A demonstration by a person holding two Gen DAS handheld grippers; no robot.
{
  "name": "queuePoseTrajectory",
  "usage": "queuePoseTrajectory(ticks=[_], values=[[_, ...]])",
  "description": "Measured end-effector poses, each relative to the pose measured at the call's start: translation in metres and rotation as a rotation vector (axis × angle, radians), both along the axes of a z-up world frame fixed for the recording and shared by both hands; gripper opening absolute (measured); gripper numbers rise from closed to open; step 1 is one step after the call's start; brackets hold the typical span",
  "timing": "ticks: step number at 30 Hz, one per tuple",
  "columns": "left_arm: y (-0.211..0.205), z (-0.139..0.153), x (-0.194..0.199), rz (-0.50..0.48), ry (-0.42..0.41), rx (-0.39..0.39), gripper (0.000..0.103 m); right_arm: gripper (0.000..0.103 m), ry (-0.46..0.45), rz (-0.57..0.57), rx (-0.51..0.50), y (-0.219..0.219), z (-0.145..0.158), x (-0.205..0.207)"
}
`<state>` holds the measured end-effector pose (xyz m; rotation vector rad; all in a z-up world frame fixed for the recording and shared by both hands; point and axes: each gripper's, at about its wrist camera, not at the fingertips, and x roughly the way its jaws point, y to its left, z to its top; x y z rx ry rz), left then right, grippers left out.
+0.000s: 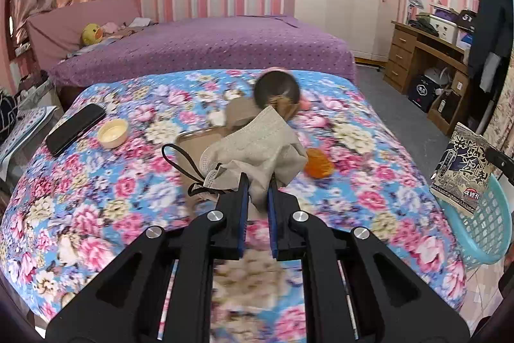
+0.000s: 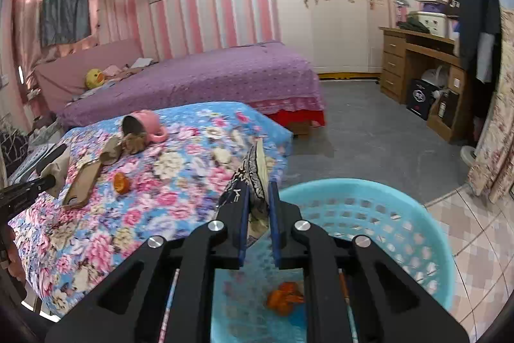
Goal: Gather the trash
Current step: 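Carry the cloth and snack packet over the blue basket with both tools, then open the left tool to drop the cloth while the right tool drops the packet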
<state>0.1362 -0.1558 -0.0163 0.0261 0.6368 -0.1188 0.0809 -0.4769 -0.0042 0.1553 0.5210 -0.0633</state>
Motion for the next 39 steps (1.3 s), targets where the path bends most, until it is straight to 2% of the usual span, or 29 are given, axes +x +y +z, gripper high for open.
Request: queuePoseTrajectory(ticks=[11,20,28,32,36,38,39], values=[[-0.063,-0.009,-0.004,-0.095,0.007,0.014,0.009,0.008,-0.002,-0.122,0.044,-0.065,-0.009,-0.03],[-0.144,-0.01,-0.017,-0.24,-0.008,0.037,0.009,0.008,0.033,-0.208,0.052,-0.101,-0.023,-0.041],[-0.216,-0.006,-0.029,-0.377,-0.01,-0.014,0.01,0.008,0.041,-0.247,0.031,-0.119,-0.023,-0.053],[-0.243,-0.009,-0.027,-0.422,0.018,-0.049,0.013,0.008,0.044,-0.255,0.012,-0.122,-0.023,-0.055],[-0.263,-0.015,-0.025,-0.448,0.039,-0.062,0.025,0.008,0.041,-0.258,0.025,-0.127,-0.023,-0.054],[-0.266,-0.02,-0.023,-0.437,0.045,-0.054,0.04,0.008,0.039,-0.26,0.028,-0.129,-0.024,-0.054],[-0.267,-0.023,-0.021,-0.44,0.057,-0.051,0.053,0.008,0.038,-0.259,0.027,-0.129,-0.024,-0.054]])
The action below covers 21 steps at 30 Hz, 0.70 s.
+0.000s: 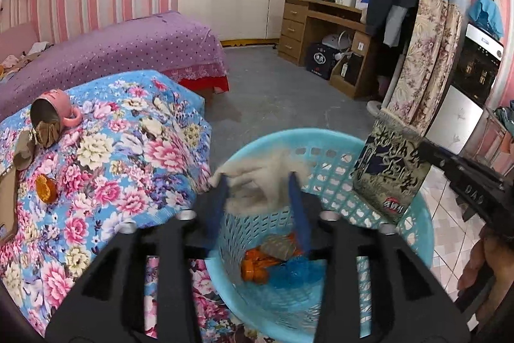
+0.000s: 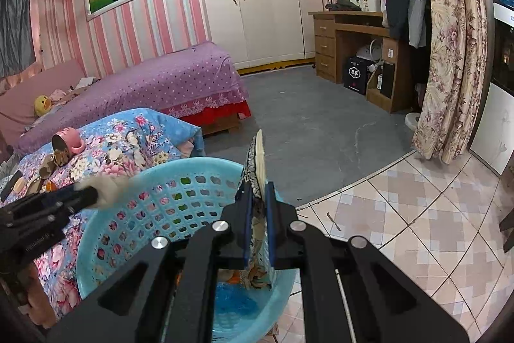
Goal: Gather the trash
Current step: 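Open the left tool to drop the cloth while the right tool drops the packet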
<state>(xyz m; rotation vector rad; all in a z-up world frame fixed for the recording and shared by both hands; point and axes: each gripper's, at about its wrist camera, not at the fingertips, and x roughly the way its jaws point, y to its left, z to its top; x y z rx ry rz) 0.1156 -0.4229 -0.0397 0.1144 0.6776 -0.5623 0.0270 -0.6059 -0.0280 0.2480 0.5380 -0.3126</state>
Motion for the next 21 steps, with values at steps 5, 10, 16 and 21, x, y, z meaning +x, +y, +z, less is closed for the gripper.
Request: queuePoseTrajectory(ticks=[5,10,16,21], values=[[0.014,-0.007,0.001,0.042,-0.001,0.026,0.083,0.008,-0.009,0.004,0.006,0.0,0.001,0.0],[0.04,0.001,0.0,0.092,-0.047,0.033,0.095,0.008,0.002,0.018,-0.014,0.008,0.001,0.002],[0.074,0.015,-0.001,0.147,-0.096,0.037,0.097,0.016,0.01,0.023,-0.049,0.024,0.006,0.01],[0.104,0.025,0.0,0.194,-0.124,0.028,0.097,0.064,0.021,0.032,-0.068,0.04,0.007,0.019]])
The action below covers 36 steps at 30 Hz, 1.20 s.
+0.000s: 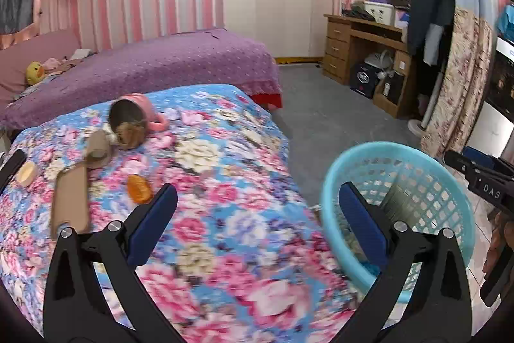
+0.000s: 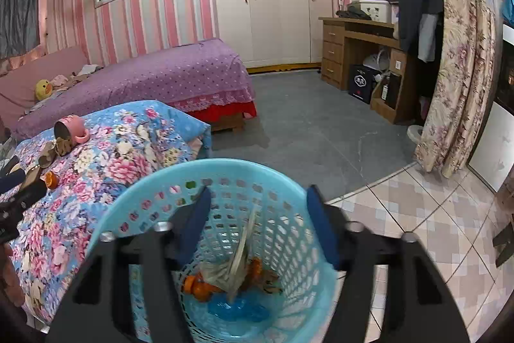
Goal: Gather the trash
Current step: 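Open the left tool to drop the cloth while the right tool drops the packet, then move both open tools back over the bed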
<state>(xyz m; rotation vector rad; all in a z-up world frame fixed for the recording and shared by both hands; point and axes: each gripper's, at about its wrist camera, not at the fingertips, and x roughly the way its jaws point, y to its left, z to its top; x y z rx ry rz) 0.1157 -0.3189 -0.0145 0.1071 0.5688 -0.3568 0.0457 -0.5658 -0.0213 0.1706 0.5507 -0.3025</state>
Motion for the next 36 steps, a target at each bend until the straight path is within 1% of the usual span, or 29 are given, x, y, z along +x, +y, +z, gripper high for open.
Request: queuePoseTrajectory(ticks=[1,4,6,12,18,26,30,36], values=[[0.008,0.002,0.001,0.011,-0.007,-0.001,0.097,0.073,0.006,0.0,-0.005,0.003,0.001,0.002],[0.025,0.006,0.003,0.038,-0.013,-0.007,0.097,0.091,0.005,-0.003,-0.033,0.014,0.004,0.007],[0.037,0.007,0.006,0.052,-0.009,-0.015,0.097,0.098,0.002,-0.008,-0.048,0.021,0.006,0.01],[0.072,0.013,0.013,0.103,-0.021,-0.024,0.097,0.098,0.006,0.009,-0.084,0.046,0.011,0.024],[0.105,0.019,0.019,0.142,-0.039,-0.025,0.097,0.098,0.0,0.027,-0.087,0.066,0.018,0.037],[0.16,0.025,0.03,0.214,-0.069,-0.004,0.097,0.098,-0.027,0.047,-0.043,0.099,0.025,0.057],[0.197,0.019,0.04,0.278,-0.078,0.019,0.097,0.098,-0.027,0.076,-0.051,0.12,0.025,0.067],[0.248,0.002,0.053,0.351,-0.03,-0.019,0.097,0.098,-0.018,0.128,-0.078,0.153,0.026,0.083]])
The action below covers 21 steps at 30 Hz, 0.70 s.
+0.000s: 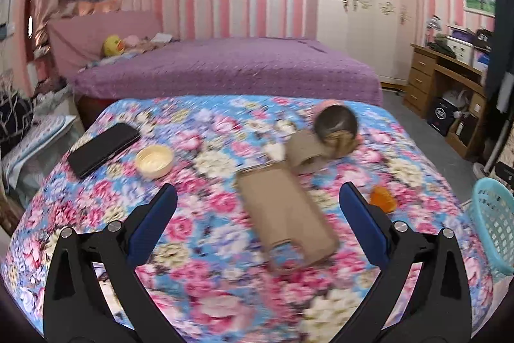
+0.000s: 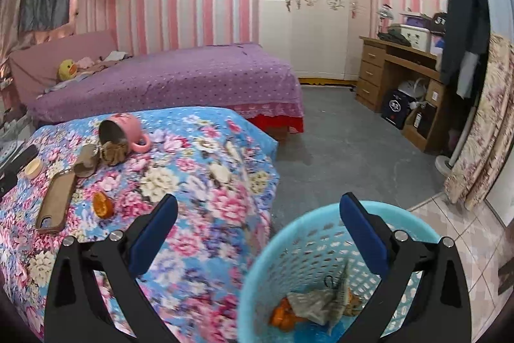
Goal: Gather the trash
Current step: 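Move both open tools back over the bed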
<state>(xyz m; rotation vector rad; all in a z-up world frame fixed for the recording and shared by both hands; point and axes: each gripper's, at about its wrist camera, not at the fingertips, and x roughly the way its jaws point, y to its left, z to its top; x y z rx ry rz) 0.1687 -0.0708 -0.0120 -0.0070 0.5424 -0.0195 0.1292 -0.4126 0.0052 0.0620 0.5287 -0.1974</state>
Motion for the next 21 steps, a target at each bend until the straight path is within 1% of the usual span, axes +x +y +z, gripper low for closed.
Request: queuePoseTrajectory(ticks=[5,11,14,18,21], values=[[0.037,-0.008,0.007,0.047,0.021,-0.019,0.097,0.098,0.004,0.045,-0.004,0.028,-0.001,0.014],[0.071,-0.018,0.01,0.092,0.047,-0.035,0.098,0.098,0.022,0.104,-0.019,0.064,-0.006,0.03],[0.083,-0.022,0.013,0.108,0.063,-0.044,0.098,0.098,0.035,0.145,-0.016,0.082,-0.009,0.037],[0.096,-0.026,0.018,0.12,0.081,-0.065,0.097,0.098,0.068,0.188,-0.046,0.109,-0.017,0.051],[0.098,-0.028,0.02,0.125,0.088,-0.035,0.098,0.098,0.092,0.23,-0.039,0.127,-0.024,0.061]])
